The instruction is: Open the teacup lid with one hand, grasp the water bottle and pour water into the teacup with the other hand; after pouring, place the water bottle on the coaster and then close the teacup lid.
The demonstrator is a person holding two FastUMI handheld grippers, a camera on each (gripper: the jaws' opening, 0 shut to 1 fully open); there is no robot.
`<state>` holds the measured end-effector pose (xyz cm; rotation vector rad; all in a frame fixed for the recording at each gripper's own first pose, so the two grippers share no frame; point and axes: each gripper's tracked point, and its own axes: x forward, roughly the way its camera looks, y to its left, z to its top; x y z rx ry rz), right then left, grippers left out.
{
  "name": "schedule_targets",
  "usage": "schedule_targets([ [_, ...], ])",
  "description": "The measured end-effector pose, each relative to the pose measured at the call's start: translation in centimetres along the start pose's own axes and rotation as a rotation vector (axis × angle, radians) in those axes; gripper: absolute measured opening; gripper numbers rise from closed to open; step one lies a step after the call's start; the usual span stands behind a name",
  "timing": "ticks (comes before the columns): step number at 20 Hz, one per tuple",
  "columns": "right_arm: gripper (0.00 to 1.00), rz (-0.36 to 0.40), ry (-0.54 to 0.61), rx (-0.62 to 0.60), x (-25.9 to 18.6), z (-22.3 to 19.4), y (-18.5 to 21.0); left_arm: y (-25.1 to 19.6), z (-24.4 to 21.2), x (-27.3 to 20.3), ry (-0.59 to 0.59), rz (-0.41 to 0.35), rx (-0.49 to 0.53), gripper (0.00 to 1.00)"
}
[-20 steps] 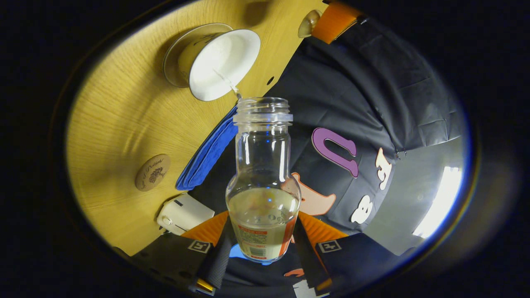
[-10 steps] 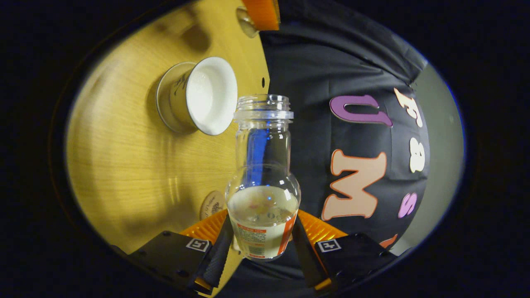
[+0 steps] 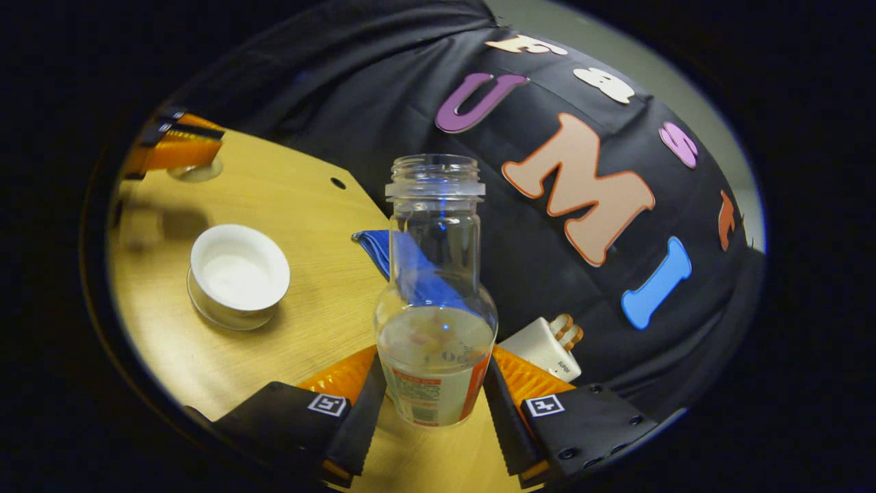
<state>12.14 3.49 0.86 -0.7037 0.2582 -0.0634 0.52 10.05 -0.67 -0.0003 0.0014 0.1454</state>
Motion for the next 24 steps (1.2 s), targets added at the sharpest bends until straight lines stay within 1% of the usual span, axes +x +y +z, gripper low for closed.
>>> schedule_targets([
  [1,0.77,-0.009,-0.005,0.051,0.3,0.1,-0.6,0.0,0.0,0.0,0.0,0.0,0.0,0.27],
  [3,0.78,-0.028,-0.023,0.144,0.9,0.2,-2.0,0.0,-0.1,-0.1,0.0,0.0,0.0,0.27],
  [5,0.77,-0.028,-0.019,0.259,1.7,-0.4,-2.4,0.0,0.0,0.0,0.0,0.0,0.0,0.27],
  [8,0.8,-0.035,0.022,0.43,3.3,-1.9,-3.0,0.0,0.0,0.0,0.0,0.0,0.0,0.27],
  [9,0.77,-0.037,0.031,0.484,3.8,-2.3,-3.2,0.0,0.1,0.0,0.0,0.0,-0.001,0.27],
  [11,0.79,-0.024,0.046,0.587,4.9,-2.9,-3.1,0.0,-0.1,0.0,0.001,0.001,-0.001,0.27],
  [12,0.77,-0.018,0.054,0.634,5.5,-3.3,-3.0,0.0,-0.1,0.0,0.0,0.001,-0.001,0.27],
  [13,0.8,-0.02,0.066,0.671,6.0,-3.7,-3.0,0.0,-0.1,-0.1,0.001,0.001,-0.001,0.27],
  [15,0.78,-0.024,0.07,0.703,6.5,-4.2,-3.0,0.1,0.0,-0.1,0.0,0.001,-0.001,0.27],
  [17,0.8,-0.026,0.063,0.703,7.1,-4.3,-3.1,0.1,-0.1,-0.2,0.001,0.002,-0.001,0.27],
  [21,0.8,-0.012,0.088,0.709,8.0,-5.6,-2.5,0.0,-0.1,0.0,0.0,0.002,-0.001,0.27],
  [24,0.78,-0.008,0.079,0.7,8.2,-5.6,-2.0,0.0,0.0,0.0,0.001,0.002,-0.001,0.27],
])
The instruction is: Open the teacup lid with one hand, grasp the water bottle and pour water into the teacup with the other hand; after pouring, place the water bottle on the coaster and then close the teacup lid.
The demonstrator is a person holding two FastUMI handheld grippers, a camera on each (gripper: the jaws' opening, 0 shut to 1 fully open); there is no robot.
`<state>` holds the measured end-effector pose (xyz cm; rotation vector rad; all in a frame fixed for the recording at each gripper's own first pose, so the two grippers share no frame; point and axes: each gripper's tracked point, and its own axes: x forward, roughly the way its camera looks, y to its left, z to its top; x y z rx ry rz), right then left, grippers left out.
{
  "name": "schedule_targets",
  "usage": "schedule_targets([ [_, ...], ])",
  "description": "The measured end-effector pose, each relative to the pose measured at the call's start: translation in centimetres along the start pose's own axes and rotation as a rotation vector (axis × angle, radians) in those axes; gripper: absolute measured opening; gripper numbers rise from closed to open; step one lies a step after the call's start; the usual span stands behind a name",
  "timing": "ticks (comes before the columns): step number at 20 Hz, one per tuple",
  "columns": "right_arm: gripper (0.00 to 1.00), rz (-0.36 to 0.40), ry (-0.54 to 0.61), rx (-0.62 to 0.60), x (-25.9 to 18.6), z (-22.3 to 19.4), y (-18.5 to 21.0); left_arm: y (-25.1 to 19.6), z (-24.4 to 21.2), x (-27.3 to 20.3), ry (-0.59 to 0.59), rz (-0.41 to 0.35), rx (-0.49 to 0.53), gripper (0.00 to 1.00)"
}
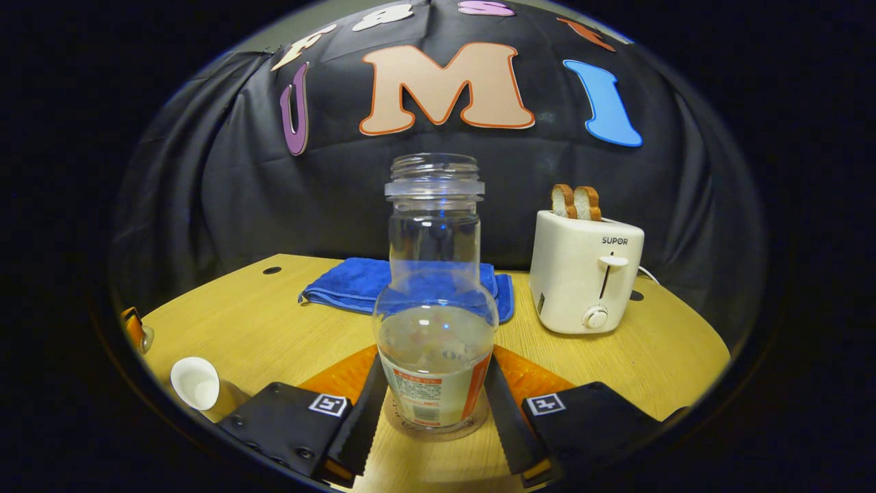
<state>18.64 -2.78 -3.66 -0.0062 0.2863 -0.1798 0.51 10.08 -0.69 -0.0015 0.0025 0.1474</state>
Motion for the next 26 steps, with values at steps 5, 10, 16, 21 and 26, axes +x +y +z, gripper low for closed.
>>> schedule_targets([
  [5,0.79,-0.003,-0.012,-0.029,0.2,-0.2,0.6,0.0,-0.1,-0.1,0.001,0.002,-0.001,0.27],
  [10,0.81,-0.015,0.0,-0.003,0.4,-0.7,0.3,0.0,0.0,0.1,0.002,0.001,-0.001,0.27],
  [16,0.87,-0.02,0.002,-0.009,-0.1,-1.3,0.2,-0.1,-0.1,0.0,0.002,-0.002,-0.001,0.27],
  [21,0.95,0.0,-0.007,0.016,-2.2,-1.5,-0.2,0.0,-0.1,0.0,0.003,-0.004,-0.001,0.27],
  [26,0.94,0.036,-0.077,0.008,-6.5,-1.3,-0.7,-0.3,-0.1,0.3,0.004,-0.007,-0.002,0.27],
])
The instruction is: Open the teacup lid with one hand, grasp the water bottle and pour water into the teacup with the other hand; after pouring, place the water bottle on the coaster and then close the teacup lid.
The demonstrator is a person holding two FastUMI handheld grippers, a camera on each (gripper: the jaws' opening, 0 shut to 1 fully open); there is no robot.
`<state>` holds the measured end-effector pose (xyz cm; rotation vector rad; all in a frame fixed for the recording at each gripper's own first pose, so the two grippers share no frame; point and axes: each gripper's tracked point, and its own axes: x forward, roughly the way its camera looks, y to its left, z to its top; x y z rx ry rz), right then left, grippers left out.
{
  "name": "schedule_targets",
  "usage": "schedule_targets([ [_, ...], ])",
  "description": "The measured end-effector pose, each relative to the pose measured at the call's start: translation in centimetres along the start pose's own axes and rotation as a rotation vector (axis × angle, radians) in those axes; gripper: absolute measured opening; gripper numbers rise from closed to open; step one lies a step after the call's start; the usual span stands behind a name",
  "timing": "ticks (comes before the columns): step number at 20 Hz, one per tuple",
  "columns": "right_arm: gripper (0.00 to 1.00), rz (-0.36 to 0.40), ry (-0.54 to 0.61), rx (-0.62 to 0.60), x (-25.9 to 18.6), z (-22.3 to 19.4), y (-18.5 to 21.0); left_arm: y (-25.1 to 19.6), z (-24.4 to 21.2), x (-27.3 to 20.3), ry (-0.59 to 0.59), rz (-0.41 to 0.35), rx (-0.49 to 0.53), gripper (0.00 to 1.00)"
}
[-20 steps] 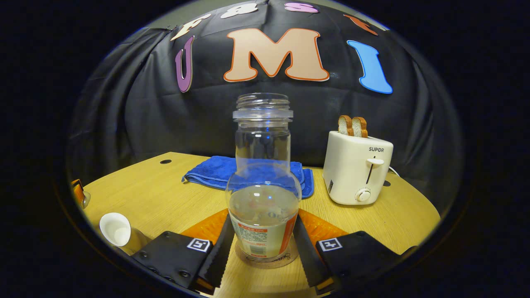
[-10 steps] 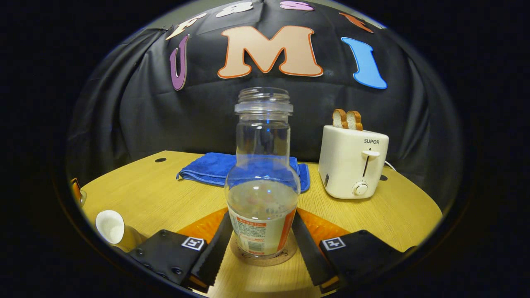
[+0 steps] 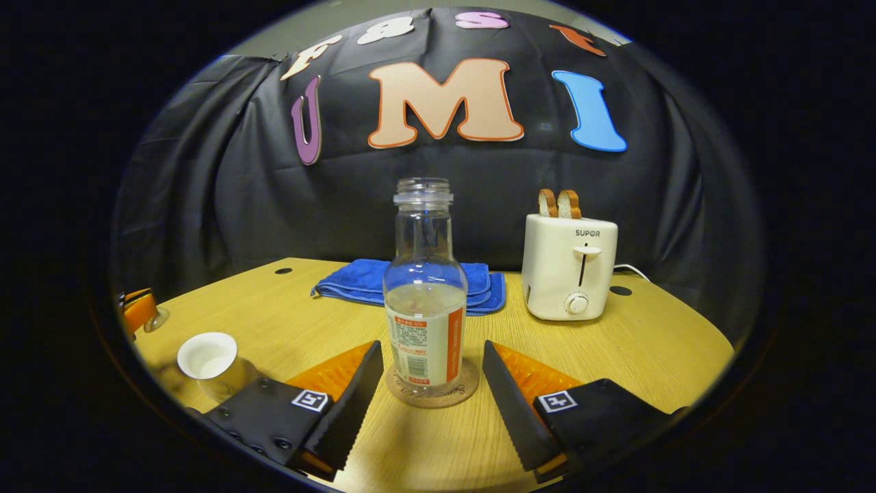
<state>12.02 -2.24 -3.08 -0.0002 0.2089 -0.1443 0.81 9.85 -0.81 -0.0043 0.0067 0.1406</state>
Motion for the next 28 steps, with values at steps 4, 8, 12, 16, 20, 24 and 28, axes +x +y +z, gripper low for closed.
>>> schedule_targets([
  [4,0.9,0.04,-0.036,0.0,-3.1,0.0,0.1,-1.4,0.0,1.0,0.002,-0.029,0.0,0.27],
  [8,0.9,0.068,-0.079,0.001,-5.3,0.3,0.0,-3.7,-0.2,2.7,0.005,-0.078,0.0,0.27],
  [12,0.9,0.078,-0.137,0.013,-7.1,0.8,-0.6,-6.4,-0.1,3.7,0.005,-0.138,-0.002,0.27],
  [16,0.94,0.076,-0.205,0.008,-8.9,1.8,-1.3,-9.6,-0.1,4.3,0.01,-0.212,0.002,0.27],
  [20,0.94,0.073,-0.208,0.009,-9.5,1.5,-2.0,-12.1,-0.4,4.7,0.027,-0.252,0.032,0.27],
  [24,0.94,0.065,-0.21,0.01,-10.3,1.5,-2.5,-12.5,-1.0,5.0,0.068,-0.253,0.083,0.27],
  [28,0.98,0.064,-0.211,0.01,-10.9,1.4,-3.0,-12.6,-1.3,5.1,0.092,-0.252,0.095,0.27],
])
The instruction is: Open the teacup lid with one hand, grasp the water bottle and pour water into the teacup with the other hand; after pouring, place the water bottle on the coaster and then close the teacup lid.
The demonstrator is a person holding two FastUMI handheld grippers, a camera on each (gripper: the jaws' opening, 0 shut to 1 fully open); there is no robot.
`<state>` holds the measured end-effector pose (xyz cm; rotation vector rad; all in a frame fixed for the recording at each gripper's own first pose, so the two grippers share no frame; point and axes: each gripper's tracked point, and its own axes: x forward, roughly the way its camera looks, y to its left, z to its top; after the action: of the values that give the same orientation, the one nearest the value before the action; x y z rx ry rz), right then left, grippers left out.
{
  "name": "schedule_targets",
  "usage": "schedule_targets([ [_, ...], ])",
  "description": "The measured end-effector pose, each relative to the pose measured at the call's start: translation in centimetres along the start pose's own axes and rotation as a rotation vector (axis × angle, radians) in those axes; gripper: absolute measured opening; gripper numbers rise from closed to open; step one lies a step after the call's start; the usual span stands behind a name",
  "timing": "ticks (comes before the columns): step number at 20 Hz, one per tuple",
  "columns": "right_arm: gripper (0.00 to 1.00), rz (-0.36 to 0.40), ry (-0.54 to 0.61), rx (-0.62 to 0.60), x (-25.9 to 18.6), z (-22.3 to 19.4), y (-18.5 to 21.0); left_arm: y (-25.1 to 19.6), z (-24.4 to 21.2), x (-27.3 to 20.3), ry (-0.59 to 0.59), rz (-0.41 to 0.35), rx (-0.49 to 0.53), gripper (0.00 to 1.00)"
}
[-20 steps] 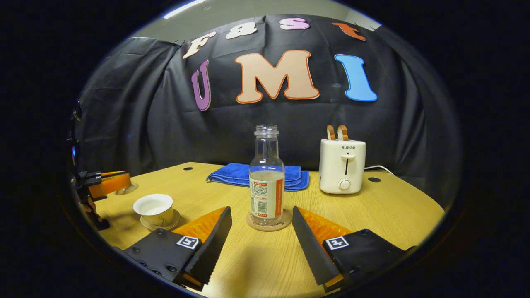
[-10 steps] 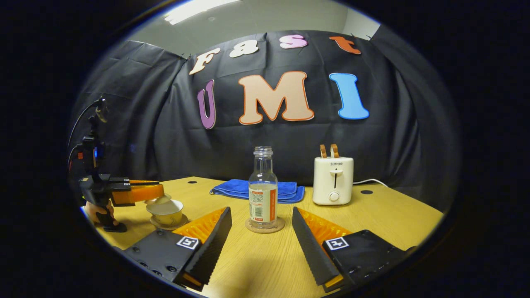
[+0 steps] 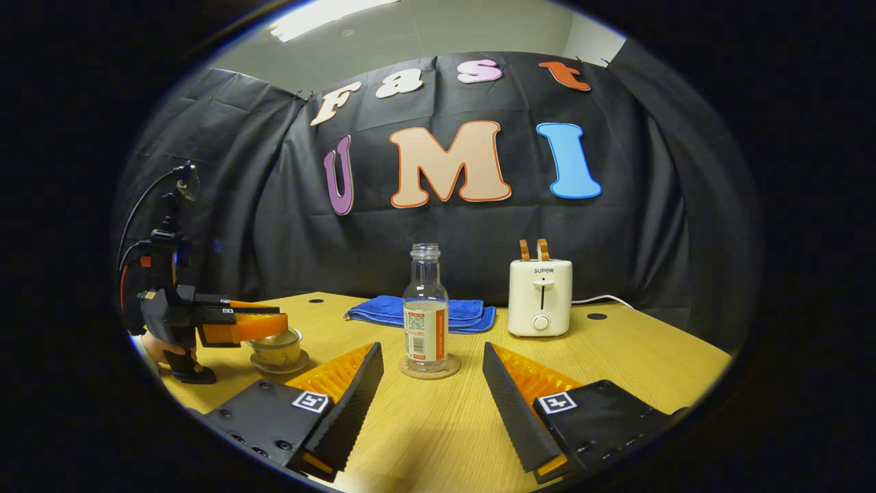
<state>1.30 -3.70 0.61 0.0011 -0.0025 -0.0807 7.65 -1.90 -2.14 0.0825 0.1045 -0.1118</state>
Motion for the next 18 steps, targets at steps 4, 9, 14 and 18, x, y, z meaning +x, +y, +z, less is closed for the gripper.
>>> schedule_targets([
  [4,0.94,-0.003,0.002,0.002,-0.2,0.0,-0.3,0.1,-0.2,0.1,0.017,0.006,0.003,0.27],
  [9,0.94,-0.012,0.003,0.0,-0.2,0.0,-0.6,0.2,-0.2,0.1,0.012,0.009,-0.001,0.29],
  [14,0.94,-0.021,0.003,-0.001,-0.3,0.1,-0.8,0.6,0.3,-0.3,-0.01,0.025,-0.015,0.49],
  [18,0.94,-0.033,0.003,-0.001,-0.3,0.1,-1.0,0.9,0.1,-1.0,-0.016,0.037,-0.033,0.66],
])
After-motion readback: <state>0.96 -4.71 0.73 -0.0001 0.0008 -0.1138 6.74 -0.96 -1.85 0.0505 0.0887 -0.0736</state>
